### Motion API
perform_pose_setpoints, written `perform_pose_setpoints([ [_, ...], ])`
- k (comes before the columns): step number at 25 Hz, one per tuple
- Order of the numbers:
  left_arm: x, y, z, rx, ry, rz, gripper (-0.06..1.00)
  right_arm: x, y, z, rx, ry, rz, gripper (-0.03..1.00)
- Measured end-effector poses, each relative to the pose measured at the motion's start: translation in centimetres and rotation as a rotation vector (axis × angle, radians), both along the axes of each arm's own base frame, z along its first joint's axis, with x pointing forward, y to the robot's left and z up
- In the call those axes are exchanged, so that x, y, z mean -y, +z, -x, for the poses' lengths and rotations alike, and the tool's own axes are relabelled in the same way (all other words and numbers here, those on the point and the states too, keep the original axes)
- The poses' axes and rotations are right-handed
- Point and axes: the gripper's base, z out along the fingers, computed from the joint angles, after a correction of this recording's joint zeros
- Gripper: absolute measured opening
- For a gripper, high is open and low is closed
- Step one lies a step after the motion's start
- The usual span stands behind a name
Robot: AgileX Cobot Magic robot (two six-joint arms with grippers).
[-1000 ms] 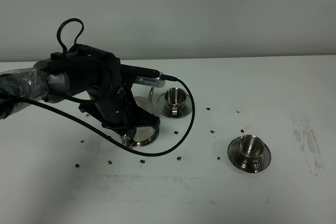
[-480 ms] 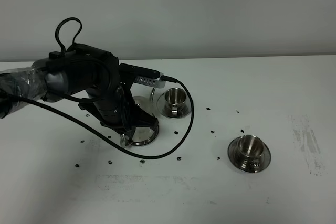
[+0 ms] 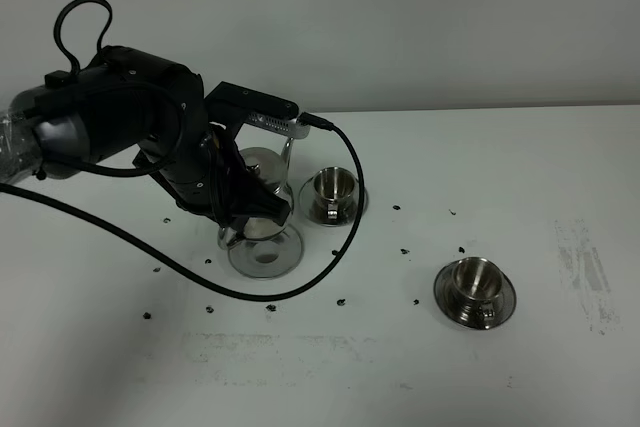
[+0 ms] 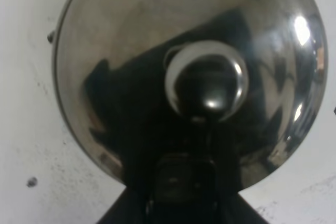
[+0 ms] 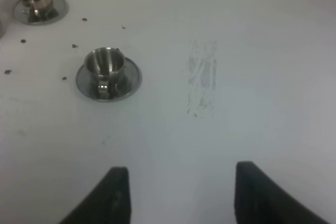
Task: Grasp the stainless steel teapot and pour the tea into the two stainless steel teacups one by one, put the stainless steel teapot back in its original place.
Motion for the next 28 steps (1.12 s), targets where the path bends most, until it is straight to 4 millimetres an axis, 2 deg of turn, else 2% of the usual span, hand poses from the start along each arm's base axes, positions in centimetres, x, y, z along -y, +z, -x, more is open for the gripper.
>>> perform_pose_setpoints([
  [7,0.9,1.1,-0.2,0.055,-0.164,-0.005,0.22,0.0,0.0,0.0,0.000,0.000,0.000,0.43],
  [11,2.5,2.7,-1.5,0.094,-0.291,-0.013,0.22,0.0,0.0,0.0,0.000,0.000,0.000,0.43],
  [14,4.0,3.0,-2.5,0.102,-0.395,-0.034,0.22,0.0,0.0,0.0,0.000,0.000,0.000,0.43],
  [19,6.9,2.0,-3.3,0.117,-0.574,-0.074,0.22,0.0,0.0,0.0,0.000,0.000,0.000,0.43],
  [28,10.3,0.6,-2.0,0.169,-0.852,-0.127,0.22,0.0,0.0,0.0,0.000,0.000,0.000,0.43],
])
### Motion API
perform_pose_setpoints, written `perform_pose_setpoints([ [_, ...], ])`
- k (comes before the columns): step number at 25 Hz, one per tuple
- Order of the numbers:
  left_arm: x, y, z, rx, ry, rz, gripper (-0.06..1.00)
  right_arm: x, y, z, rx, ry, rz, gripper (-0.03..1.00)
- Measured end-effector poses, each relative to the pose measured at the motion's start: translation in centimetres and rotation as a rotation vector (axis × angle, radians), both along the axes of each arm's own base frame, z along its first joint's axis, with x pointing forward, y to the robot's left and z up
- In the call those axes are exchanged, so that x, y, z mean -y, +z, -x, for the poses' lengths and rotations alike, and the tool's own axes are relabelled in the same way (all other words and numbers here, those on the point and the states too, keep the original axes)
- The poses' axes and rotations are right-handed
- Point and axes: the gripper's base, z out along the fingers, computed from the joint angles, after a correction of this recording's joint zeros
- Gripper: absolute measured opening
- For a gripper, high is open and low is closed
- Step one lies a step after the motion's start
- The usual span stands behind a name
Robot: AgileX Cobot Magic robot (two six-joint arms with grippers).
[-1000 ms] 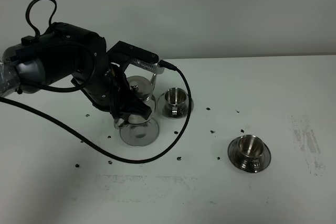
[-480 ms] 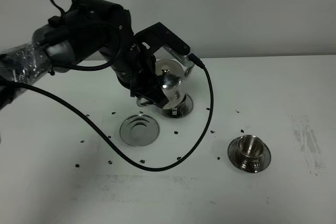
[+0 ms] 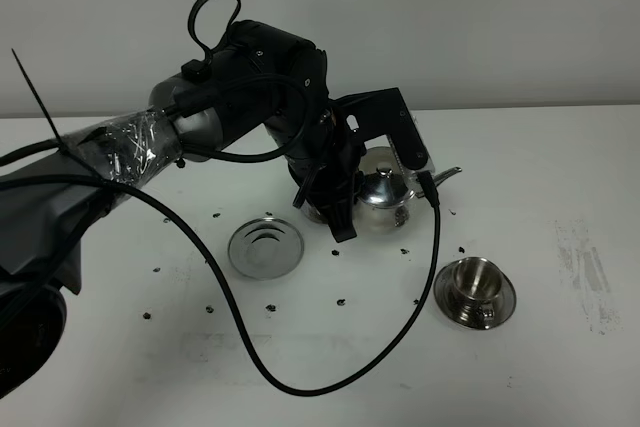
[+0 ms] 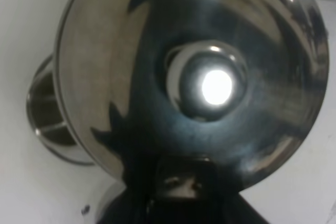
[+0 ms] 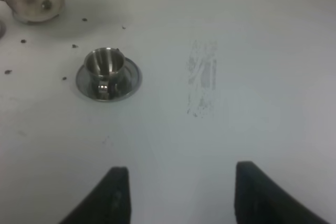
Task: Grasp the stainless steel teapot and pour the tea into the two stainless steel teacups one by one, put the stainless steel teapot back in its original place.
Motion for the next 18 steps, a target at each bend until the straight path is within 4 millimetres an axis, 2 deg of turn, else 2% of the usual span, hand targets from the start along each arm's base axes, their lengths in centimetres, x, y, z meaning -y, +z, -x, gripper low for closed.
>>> perform_pose_setpoints([
  [4,0.1,0.1,0.0,0.035,-0.089,-0.023,0.22,0.0,0.0,0.0,0.000,0.000,0.000,0.43],
  [12,0.5,-1.5,-0.4,0.083,-0.255,-0.085,0.22,0.0,0.0,0.0,0.000,0.000,0.000,0.43],
  [18,0.7,-1.6,-0.6,0.155,-0.405,-0.151,0.22,0.0,0.0,0.0,0.000,0.000,0.000,0.43],
])
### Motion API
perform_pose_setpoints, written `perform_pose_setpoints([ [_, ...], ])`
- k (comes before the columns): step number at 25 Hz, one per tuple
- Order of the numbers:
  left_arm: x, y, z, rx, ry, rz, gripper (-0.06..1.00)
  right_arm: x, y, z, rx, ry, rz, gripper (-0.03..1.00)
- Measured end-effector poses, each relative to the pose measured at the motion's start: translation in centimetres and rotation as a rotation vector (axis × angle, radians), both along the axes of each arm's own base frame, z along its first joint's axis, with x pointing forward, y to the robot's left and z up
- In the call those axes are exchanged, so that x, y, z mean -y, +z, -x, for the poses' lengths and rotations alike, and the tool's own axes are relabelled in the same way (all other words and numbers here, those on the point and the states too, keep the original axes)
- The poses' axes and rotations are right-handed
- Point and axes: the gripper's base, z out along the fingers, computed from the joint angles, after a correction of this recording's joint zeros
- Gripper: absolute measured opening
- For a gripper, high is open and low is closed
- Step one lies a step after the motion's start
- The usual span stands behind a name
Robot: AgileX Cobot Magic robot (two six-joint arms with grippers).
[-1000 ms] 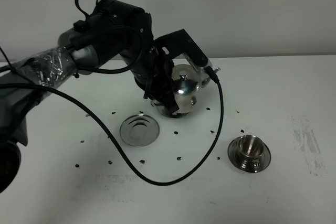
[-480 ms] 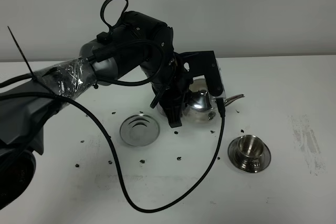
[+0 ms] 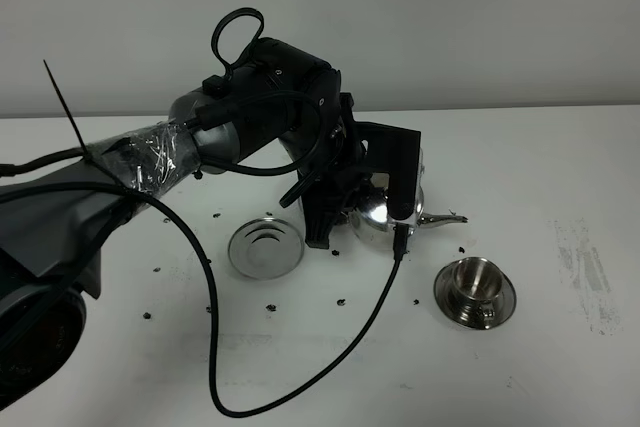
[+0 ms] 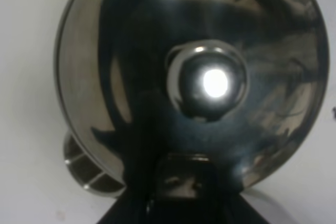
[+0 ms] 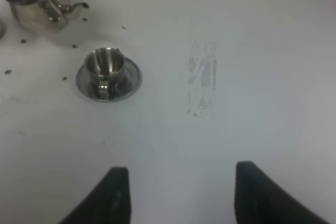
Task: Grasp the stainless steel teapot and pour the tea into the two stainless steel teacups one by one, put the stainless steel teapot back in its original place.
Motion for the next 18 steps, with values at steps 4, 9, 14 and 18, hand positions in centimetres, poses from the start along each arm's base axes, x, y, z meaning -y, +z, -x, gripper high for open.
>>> perform_pose_setpoints([
  [4,-0.03,0.03,-0.09,0.031,-0.046,-0.032,0.22,0.00,0.00,0.00,0.000,0.000,0.000,0.43],
  [9,0.53,0.11,0.11,0.066,-0.080,-0.045,0.22,0.00,0.00,0.00,0.000,0.000,0.000,0.43],
  [14,0.87,0.10,0.37,0.082,-0.153,-0.070,0.22,0.00,0.00,0.00,0.000,0.000,0.000,0.43],
  [18,0.83,0.08,0.42,0.088,-0.206,-0.093,0.22,0.00,0.00,0.00,0.000,0.000,0.000,0.43],
])
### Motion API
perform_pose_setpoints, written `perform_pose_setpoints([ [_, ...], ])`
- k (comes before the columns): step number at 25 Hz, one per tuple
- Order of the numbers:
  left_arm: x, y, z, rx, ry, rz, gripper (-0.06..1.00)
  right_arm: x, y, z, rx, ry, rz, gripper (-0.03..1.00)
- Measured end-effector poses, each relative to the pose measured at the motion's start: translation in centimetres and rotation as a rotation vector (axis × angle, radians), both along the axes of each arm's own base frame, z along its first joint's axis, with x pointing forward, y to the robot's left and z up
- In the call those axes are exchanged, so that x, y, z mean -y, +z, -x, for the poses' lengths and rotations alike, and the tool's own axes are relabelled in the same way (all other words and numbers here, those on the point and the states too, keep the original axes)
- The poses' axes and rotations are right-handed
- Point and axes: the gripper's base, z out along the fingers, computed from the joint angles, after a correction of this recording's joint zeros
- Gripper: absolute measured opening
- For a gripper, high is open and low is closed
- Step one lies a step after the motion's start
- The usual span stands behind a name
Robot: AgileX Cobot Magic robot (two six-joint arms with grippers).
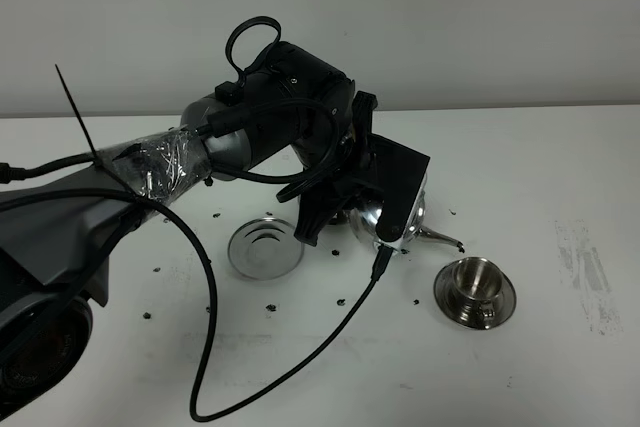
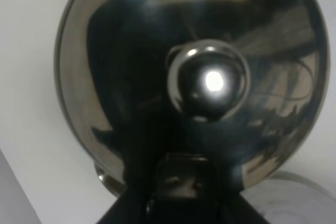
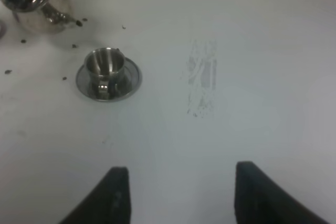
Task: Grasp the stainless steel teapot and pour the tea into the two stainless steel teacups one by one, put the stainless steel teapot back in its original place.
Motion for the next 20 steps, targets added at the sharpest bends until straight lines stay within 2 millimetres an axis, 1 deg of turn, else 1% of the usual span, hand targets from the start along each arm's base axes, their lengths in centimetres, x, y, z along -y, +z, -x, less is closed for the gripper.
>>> perform_pose_setpoints([
  [15,0.5,0.2,0.0,0.068,-0.073,-0.031,0.22,0.0,0.0,0.0,0.000,0.000,0.000,0.43],
  [20,1.1,-0.4,0.1,0.086,-0.096,-0.047,0.22,0.0,0.0,0.0,0.000,0.000,0.000,0.43],
])
